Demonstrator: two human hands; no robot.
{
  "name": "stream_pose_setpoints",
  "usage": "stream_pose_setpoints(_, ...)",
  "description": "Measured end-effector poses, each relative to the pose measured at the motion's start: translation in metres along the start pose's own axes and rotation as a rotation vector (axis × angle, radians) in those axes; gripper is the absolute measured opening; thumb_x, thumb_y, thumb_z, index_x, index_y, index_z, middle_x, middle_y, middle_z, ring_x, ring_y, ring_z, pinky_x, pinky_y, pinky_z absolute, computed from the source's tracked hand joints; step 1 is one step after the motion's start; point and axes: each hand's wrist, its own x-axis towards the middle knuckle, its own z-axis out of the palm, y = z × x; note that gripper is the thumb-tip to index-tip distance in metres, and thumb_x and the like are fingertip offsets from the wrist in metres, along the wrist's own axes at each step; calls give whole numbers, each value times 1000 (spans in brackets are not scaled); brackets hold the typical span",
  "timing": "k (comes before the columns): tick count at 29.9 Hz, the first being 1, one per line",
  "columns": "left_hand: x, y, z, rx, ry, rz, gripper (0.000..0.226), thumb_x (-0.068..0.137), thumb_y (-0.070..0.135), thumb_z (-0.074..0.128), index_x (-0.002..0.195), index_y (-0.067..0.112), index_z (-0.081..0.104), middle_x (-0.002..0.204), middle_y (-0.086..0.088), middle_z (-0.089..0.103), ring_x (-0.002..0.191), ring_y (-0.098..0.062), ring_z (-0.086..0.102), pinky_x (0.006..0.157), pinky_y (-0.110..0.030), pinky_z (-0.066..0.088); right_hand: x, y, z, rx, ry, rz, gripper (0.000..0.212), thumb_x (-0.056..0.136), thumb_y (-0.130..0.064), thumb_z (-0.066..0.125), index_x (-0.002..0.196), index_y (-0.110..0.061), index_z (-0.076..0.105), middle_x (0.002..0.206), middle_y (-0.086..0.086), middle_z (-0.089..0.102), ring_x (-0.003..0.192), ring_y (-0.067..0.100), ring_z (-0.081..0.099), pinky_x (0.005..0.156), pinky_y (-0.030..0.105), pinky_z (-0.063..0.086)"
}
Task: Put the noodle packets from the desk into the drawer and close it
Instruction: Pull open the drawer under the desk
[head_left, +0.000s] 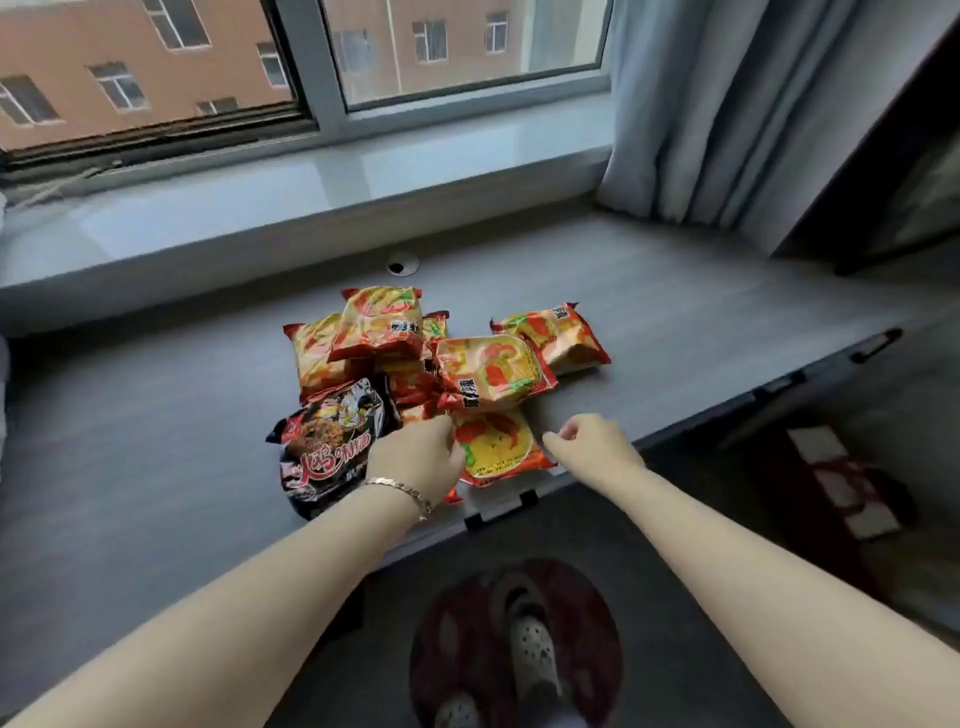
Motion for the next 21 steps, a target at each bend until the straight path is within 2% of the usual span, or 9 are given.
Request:
stream_pose_setpoints(2, -8, -3, 15, 79, -25, 51, 24, 94, 31, 41, 100, 14, 57, 97, -3, 67, 88, -25, 64, 69, -33, 49, -1, 23, 22, 80, -13, 114, 24, 87, -33, 51, 80, -13, 61, 94, 10, 70, 88, 27, 66, 80, 34, 50)
stream_pose_setpoints(5, -22, -14, 44, 149, 39, 168, 18, 90, 28, 51, 101, 15, 58, 98, -1, 62, 89, -24, 61, 60, -30, 39, 7, 52, 64, 239, -68, 254, 33, 88, -22, 48, 104, 1, 66, 86, 12, 70, 72, 21, 65, 78, 34, 54)
stream_pose_setpoints(7, -23, -23, 60, 255, 86, 300, 20, 68, 24, 76, 83, 15, 65, 80, -1, 63, 70, -25, 62, 45, -28, 36, 21, 58, 91, 362, -90, 311, 37, 89, -19, 49, 116, 5, 58, 90, 14, 65, 80, 24, 64, 84, 36, 53)
stream_pose_setpoints(10, -22, -34, 79, 314, 121, 362, 28, 47, 22, 86, 68, 15, 68, 69, -3, 66, 59, -26, 60, 38, -26, 42, 40, 58, 123, 576, -121, 379, 43, 91, -19, 54, 125, 6, 46, 103, 16, 56, 95, 27, 58, 95, 42, 50)
stream_pose_setpoints(13, -24, -37, 85, 315, 160, 382, 27, 48, 20, 86, 67, 13, 69, 76, -6, 69, 62, -29, 59, 42, -27, 45, 58, 54, 141, 1041, -160, 508, 31, 91, -12, 56, 119, -1, 51, 97, 9, 54, 91, 23, 57, 78, 32, 52)
stream_pose_setpoints(15, -26, -38, 91, 333, 162, 359, 29, 48, 19, 86, 72, 11, 71, 81, -7, 70, 65, -31, 60, 45, -28, 47, 69, 58, 151, 1290, -178, 585, 7, 90, -8, 55, 95, -4, 58, 81, 7, 56, 73, 18, 56, 61, 25, 47)
stream_pose_setpoints(16, -26, -38, 93, 320, 177, 357, 30, 49, 18, 86, 74, 11, 72, 82, -8, 71, 66, -32, 60, 46, -29, 49, 72, 61, 155, 1360, -180, 597, 8, 91, -7, 53, 84, -6, 57, 77, 7, 56, 69, 16, 55, 58, 25, 45)
stream_pose_setpoints(19, -28, -34, 96, 293, 205, 326, 31, 50, 15, 86, 77, 11, 73, 85, -10, 71, 68, -35, 62, 47, -30, 50, 74, 67, 165, 1513, -186, 585, 17, 92, -6, 49, 76, -9, 54, 74, 7, 55, 68, 17, 54, 59, 27, 44)
stream_pose_setpoints(21, -31, -31, 96, 254, 220, 297, 32, 50, 11, 86, 79, 9, 72, 88, -14, 70, 69, -37, 62, 48, -33, 51, 70, 71, 169, 1477, -177, 563, 17, 91, -5, 48, 75, -8, 53, 73, 8, 54, 68, 17, 53, 64, 28, 47)
